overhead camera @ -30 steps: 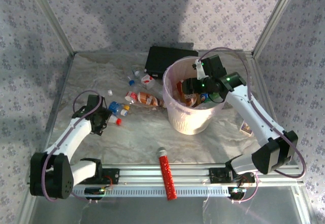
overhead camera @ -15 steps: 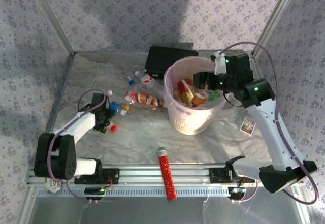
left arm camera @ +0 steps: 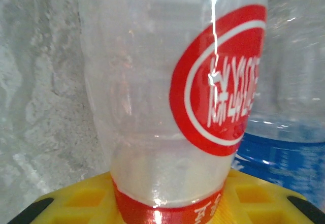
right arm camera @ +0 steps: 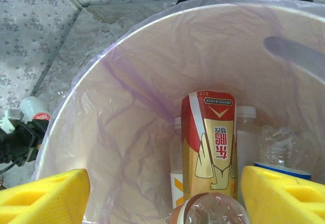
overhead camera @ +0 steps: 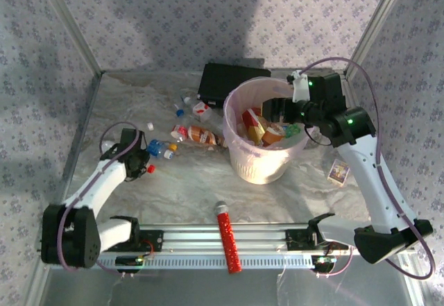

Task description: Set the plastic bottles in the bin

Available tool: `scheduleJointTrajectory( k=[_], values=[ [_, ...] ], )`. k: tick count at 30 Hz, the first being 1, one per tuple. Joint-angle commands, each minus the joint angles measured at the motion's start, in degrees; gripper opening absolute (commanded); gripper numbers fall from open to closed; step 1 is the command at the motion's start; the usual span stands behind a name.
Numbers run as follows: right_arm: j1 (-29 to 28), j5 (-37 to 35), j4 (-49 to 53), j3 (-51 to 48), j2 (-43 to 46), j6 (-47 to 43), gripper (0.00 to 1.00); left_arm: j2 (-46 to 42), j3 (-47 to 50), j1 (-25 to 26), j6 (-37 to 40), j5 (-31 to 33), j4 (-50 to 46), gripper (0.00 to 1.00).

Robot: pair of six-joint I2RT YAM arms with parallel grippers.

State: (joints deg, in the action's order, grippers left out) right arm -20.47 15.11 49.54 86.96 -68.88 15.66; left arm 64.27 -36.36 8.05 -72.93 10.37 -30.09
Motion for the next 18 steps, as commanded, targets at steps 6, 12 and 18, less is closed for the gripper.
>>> scheduleJointTrajectory(
  k=[6, 12, 18],
  values=[
    [-3.1, 4.2, -4.2, 6.0, -3.3, 1.8, 0.80, -15.7, -2.5, 2.7, 14.3, -2.9, 3.1, 0.38],
    [-8.0, 7.5, -6.5, 12.4, -10.3, 2.4, 0.80, -14.4, -8.1, 8.1, 27.2, -24.7, 19.7, 0.39],
    [-12.3, 12.7, -8.6, 20.4, -18.8, 2.6, 0.81, -11.4, -14.1, 16.2, 32.2, -33.0, 27.5, 0.37]
  ],
)
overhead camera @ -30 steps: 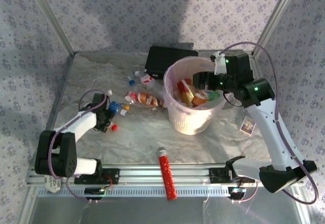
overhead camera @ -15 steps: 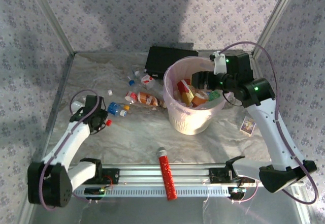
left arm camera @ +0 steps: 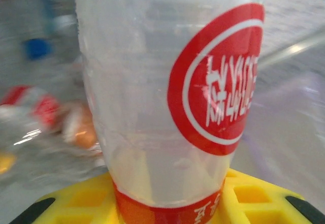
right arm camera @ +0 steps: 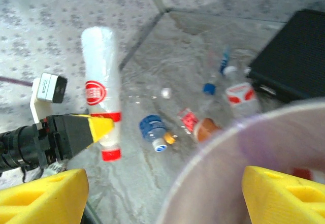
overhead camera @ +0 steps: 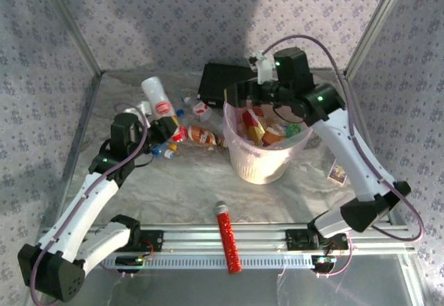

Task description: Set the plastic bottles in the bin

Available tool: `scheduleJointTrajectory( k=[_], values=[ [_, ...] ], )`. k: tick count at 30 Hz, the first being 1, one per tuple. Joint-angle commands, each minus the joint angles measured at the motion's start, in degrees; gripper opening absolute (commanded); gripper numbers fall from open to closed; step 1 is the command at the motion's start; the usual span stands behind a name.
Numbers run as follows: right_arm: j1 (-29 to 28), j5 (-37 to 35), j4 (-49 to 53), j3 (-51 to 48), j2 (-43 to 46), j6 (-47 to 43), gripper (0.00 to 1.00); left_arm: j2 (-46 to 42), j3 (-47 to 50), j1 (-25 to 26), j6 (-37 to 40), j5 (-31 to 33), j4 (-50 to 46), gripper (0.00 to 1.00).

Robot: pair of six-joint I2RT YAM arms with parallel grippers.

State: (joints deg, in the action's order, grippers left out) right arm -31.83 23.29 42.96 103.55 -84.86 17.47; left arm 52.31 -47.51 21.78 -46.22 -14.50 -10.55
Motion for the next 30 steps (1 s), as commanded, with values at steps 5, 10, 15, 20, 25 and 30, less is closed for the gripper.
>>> scheduleJointTrajectory(
  k=[5, 10, 15, 20, 25, 30],
  values=[
    [-1.9, 8.9, -2.9, 8.1, -9.4, 2.2, 0.81, 2.1, -3.6, 6.4, 6.2, -11.9, 13.1, 0.33],
    [-2.3, 14.7, -7.6, 9.6, -12.9, 4.6, 0.81, 3.8, -4.0, 8.5, 6.8, -12.8, 13.6, 0.32],
    [-2.3, 17.5, -10.9, 11.6, -16.8, 6.8, 0.81, 5.3, -4.0, 9.7, 7.1, -14.0, 14.6, 0.32],
    [-2.4, 19.1, -12.2, 14.7, -19.6, 8.5, 0.79, 7.0, -4.3, 10.7, 7.4, -14.9, 14.6, 0.32],
    [-2.3, 18.6, -11.7, 15.5, -20.2, 8.3, 0.61, 7.5, -3.8, 11.0, 7.0, -14.6, 14.7, 0.33],
    [-2.0, 17.2, -10.3, 16.5, -20.3, 7.0, 0.50, 7.1, -3.8, 11.2, 7.0, -14.1, 14.5, 0.44]
  ],
)
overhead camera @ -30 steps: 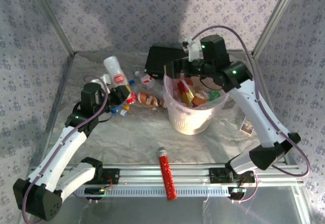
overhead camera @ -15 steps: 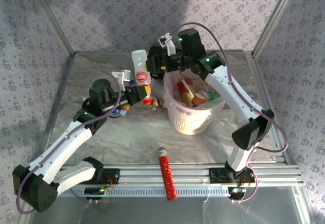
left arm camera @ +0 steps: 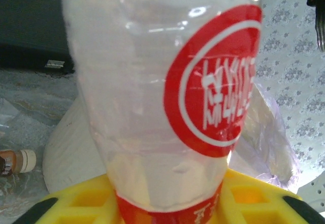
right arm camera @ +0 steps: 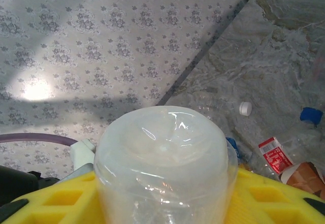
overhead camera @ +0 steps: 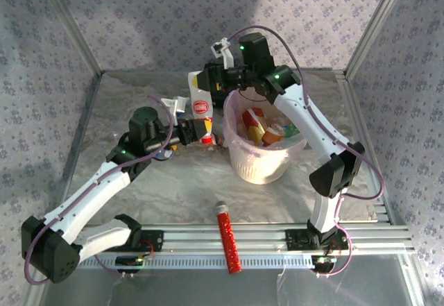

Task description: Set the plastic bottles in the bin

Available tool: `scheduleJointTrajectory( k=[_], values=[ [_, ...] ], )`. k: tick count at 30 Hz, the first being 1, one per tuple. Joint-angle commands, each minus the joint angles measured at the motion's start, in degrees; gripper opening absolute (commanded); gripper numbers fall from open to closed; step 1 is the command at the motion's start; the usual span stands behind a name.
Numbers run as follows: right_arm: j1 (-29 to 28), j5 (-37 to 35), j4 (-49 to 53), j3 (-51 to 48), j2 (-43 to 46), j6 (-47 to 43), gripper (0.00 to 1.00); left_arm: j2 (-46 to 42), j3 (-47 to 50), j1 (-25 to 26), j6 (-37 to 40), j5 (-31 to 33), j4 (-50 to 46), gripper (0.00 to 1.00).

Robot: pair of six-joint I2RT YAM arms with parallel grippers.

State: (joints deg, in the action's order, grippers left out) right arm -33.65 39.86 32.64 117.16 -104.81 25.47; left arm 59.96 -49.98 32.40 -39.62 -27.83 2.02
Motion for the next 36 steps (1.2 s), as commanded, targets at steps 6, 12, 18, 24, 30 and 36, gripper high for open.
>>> scheduleJointTrajectory(
  k=[6, 12, 18, 24, 30, 36],
  values=[
    [3.0, -2.7, 6.3, 10.5, 0.2, -4.9, 0.50, -2.4, -0.9, 0.6, 0.4, 5.3, -2.1, 0.99],
    [9.3, -10.2, 13.6, 13.5, 5.9, -9.6, 0.49, -4.5, 0.8, 0.5, -0.5, 13.9, -9.1, 0.99],
    [20.7, -9.1, 17.2, 7.3, 14.1, -9.4, 0.48, 0.1, -2.2, -1.1, -3.9, 31.4, -28.4, 0.86],
    [24.0, -17.0, 27.9, 3.9, 19.0, -17.2, 0.46, 1.9, 0.8, -2.8, -8.9, 36.0, -29.2, 0.86],
    [21.0, -16.4, 27.2, -6.6, 22.0, -17.0, 0.43, 2.3, 2.4, -5.2, -10.0, 37.0, -29.9, 0.85],
    [14.7, -20.7, 26.2, -13.0, 20.9, -18.2, 0.42, 1.9, 3.5, -6.7, -9.5, 37.2, -30.7, 0.85]
  ],
)
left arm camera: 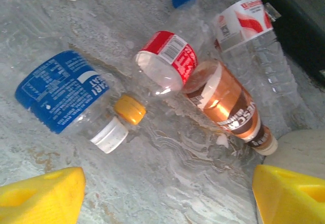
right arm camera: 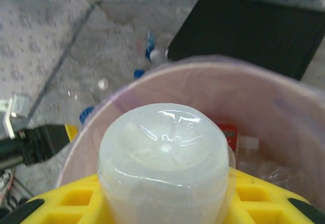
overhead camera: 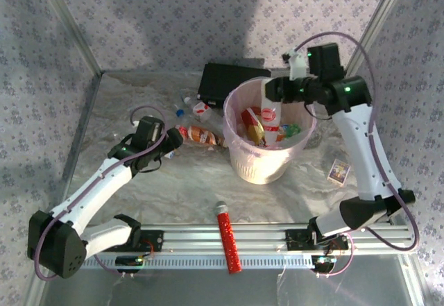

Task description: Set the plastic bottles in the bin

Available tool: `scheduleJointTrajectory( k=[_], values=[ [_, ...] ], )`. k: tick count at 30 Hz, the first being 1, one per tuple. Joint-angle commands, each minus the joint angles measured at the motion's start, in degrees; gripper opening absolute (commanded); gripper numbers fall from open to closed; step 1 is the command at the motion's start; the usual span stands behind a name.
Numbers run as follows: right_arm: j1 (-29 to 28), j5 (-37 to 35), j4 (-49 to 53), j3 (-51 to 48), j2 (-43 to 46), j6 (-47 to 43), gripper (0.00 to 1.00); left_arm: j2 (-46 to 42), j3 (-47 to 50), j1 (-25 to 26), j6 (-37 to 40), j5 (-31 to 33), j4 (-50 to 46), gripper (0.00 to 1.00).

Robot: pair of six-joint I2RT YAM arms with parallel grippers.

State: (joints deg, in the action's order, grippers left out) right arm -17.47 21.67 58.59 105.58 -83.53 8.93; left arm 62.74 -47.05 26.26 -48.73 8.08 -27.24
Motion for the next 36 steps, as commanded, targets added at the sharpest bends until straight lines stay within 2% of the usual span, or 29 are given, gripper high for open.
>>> scheduleJointTrajectory(
  k=[1, 11, 17, 26, 30, 33, 36],
  values=[
    [-2.2, -2.7, -0.3, -2.3, -0.9, -1.6, 0.42, -1.0, 0.8, -0.7, -0.2, 1.4, -1.6, 0.85],
    [-8.5, -3.2, -5.3, -10.0, -4.2, 0.6, 0.41, -1.1, 1.6, -3.4, 0.7, 0.2, -1.8, 0.85],
    [-9.4, -2.9, -10.8, -15.9, -5.8, 3.0, 0.41, -1.6, 2.1, -4.1, 0.6, 0.3, -2.3, 0.85],
    [-10.8, -6.3, -19.5, -24.2, -6.2, 8.5, 0.44, -4.5, 4.2, -5.8, 0.1, 0.6, -3.9, 0.87],
    [-11.1, -6.6, -20.9, -25.3, -4.4, 9.1, 0.58, -5.8, 5.0, -7.5, 0.0, 0.3, -4.6, 0.92],
    [-11.1, -8.5, -17.5, -22.0, -2.6, 7.4, 0.70, -5.9, 5.6, -9.0, -0.5, 0.1, -4.8, 0.94],
    [-10.8, -10.7, -13.6, -18.1, -0.6, 6.1, 0.77, -5.3, 6.4, -10.5, -3.1, -1.2, -3.8, 0.96]
  ],
)
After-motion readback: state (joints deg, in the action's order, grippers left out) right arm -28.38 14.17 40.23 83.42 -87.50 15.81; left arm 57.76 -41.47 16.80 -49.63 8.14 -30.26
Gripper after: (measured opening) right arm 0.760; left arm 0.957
